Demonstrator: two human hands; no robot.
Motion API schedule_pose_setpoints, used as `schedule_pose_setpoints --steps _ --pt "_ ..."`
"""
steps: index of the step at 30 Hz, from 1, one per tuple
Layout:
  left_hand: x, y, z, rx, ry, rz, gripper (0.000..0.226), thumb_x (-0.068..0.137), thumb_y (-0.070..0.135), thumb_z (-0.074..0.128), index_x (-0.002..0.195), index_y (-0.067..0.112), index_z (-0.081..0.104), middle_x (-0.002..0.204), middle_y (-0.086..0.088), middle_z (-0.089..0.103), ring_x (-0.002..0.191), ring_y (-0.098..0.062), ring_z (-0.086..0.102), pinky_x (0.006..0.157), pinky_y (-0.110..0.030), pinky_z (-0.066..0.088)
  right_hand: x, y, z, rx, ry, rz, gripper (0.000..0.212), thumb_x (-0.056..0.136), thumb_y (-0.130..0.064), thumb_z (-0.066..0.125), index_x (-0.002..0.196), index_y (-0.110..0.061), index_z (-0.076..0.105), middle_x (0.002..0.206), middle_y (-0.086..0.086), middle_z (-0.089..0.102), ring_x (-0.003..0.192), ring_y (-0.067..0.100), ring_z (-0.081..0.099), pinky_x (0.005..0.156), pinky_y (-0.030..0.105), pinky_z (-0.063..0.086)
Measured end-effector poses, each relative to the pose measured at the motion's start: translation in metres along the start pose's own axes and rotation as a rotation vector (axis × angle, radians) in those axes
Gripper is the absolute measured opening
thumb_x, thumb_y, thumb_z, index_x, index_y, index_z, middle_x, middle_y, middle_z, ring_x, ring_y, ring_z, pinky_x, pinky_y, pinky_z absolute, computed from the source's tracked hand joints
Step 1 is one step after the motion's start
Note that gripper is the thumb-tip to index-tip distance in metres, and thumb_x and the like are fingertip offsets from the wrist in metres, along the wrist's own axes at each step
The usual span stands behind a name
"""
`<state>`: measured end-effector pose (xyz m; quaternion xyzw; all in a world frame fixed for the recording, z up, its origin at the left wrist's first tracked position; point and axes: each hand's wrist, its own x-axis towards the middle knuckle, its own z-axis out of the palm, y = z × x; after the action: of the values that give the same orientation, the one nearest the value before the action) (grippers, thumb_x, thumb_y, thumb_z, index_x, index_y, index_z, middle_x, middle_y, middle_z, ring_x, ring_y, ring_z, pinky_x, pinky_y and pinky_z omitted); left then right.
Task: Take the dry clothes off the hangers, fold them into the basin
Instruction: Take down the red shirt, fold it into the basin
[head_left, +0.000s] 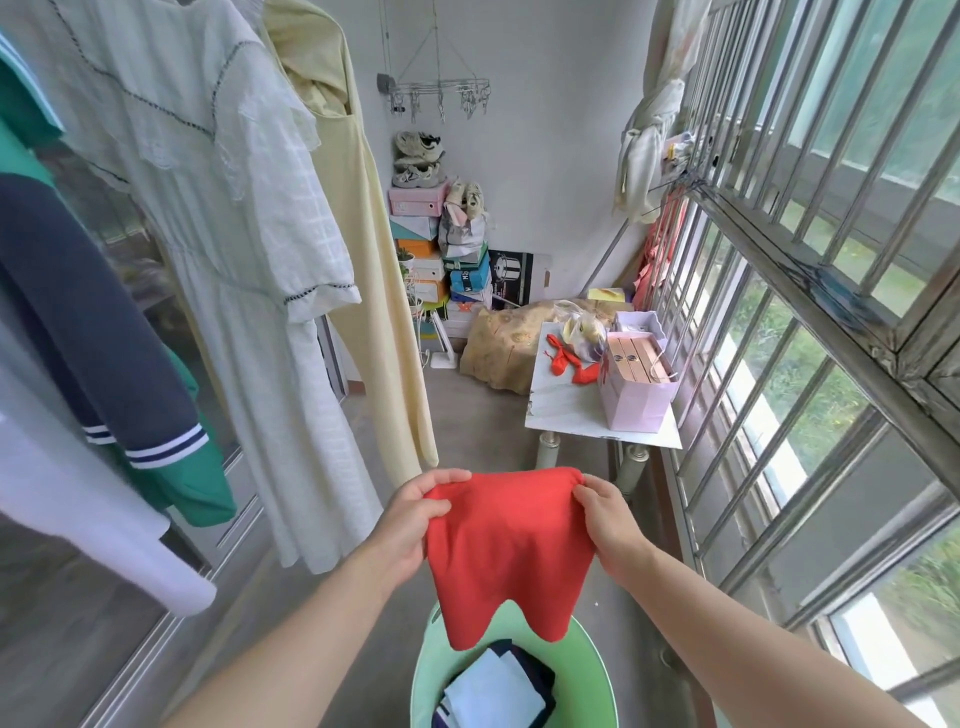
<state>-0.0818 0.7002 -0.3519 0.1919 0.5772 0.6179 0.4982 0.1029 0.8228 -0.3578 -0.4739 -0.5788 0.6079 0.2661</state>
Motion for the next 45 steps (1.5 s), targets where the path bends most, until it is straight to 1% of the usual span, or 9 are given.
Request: schedule_pose_setpoints --steps 4,10,21,27,30,34,37,41,45 --pt "0.003 0.002 0.001 -0.005 0.058 -0.036 0.050 0.084 -0.022 0.030 0.098 0.008 0.068 0.094 -0.011 0.069 0.079 -0.020 0.062 0.071 -0.028 0.050 0.000 0.002 -0.003 0.056 -0.080 0.011 0.038 0.096 -0.022 0.053 0.132 -0.029 0.044 0.119 0.000 0.057 0.109 0.016 0.057 0.103 0.035 0.043" --pt "0.004 0.000 0.002 -0.027 0.092 -0.081 0.050 0.085 -0.021 0.029 0.108 0.005 0.065 0.095 -0.011 0.069 0.081 -0.021 0.063 0.074 -0.028 0.049 -0.009 0.000 0.000 -0.511 -0.475 -0.244 0.096 0.066 -0.005 0.081 0.144 -0.034 0.034 0.140 -0.012 0.044 0.124 0.002 0.046 0.099 0.010 0.033" --pt "0.001 0.000 -0.005 0.083 0.006 -0.129 0.056 0.081 -0.025 0.023 0.105 0.004 0.065 0.091 -0.011 0.069 0.081 -0.020 0.065 0.065 -0.025 0.052 -0.008 0.004 0.004 -0.943 -0.004 -0.441 0.030 0.072 -0.014 0.051 0.092 -0.031 0.065 0.089 -0.009 0.063 0.088 0.016 0.061 0.066 0.030 0.046" --pt "0.002 -0.003 -0.011 0.249 0.049 -0.225 0.053 0.079 -0.016 0.024 0.106 0.004 0.064 0.085 -0.009 0.065 0.062 -0.019 0.055 0.055 -0.022 0.038 0.006 0.011 0.003 -1.014 -0.172 -0.476 0.026 0.073 -0.030 0.071 0.096 -0.020 0.067 0.120 0.001 0.051 0.106 0.025 0.053 0.088 0.034 0.045" --pt "-0.003 -0.001 -0.010 0.445 0.024 -0.293 0.043 0.065 0.007 0.047 0.103 0.013 0.066 0.068 -0.002 0.058 0.053 -0.014 0.047 0.056 -0.019 0.036 0.004 0.011 0.008 -0.993 -0.314 -0.409 0.022 0.077 -0.025 0.071 0.091 -0.013 0.061 0.090 0.001 0.060 0.086 0.022 0.056 0.072 0.028 0.038" --pt "-0.004 -0.014 -0.016 1.047 -0.141 -0.197 0.068 0.060 0.049 0.078 0.122 0.032 0.055 0.136 0.002 0.043 0.113 -0.011 0.050 0.092 -0.032 0.044 0.000 0.018 0.011 -0.983 -0.483 -0.335 0.019 0.080 -0.022 0.069 0.091 -0.014 0.056 0.085 -0.002 0.056 0.080 0.017 0.050 0.069 0.027 0.035" --pt "-0.002 -0.037 -0.014 1.539 -0.222 0.093 0.099 0.053 0.062 0.075 0.139 0.038 0.034 0.154 0.009 0.021 0.144 -0.017 0.016 0.114 -0.055 0.019 0.000 0.024 0.010 -0.963 -0.565 -0.318 0.025 0.081 -0.020 0.070 0.100 -0.009 0.059 0.090 -0.003 0.056 0.083 0.015 0.051 0.073 0.026 0.036" --pt "0.002 -0.064 -0.012 1.631 -0.284 0.114 0.055 0.064 0.042 0.072 0.114 0.028 0.053 0.110 0.011 0.055 0.127 -0.016 0.044 0.113 -0.060 0.014 0.002 0.030 0.004 -0.934 -0.674 -0.271 0.019 0.080 -0.016 0.072 0.094 -0.011 0.059 0.088 -0.001 0.056 0.083 0.012 0.050 0.069 0.018 0.037" --pt "0.004 -0.083 -0.014 1.454 -0.285 0.103 0.017 0.057 0.026 0.053 0.058 0.024 0.037 0.067 0.009 0.038 0.082 -0.024 0.057 0.087 -0.033 0.042 0.011 0.042 -0.011 -0.955 -0.575 -0.203 0.032 0.072 -0.017 0.078 0.074 -0.030 0.049 0.076 -0.006 0.053 0.077 0.014 0.050 0.062 0.017 0.035"
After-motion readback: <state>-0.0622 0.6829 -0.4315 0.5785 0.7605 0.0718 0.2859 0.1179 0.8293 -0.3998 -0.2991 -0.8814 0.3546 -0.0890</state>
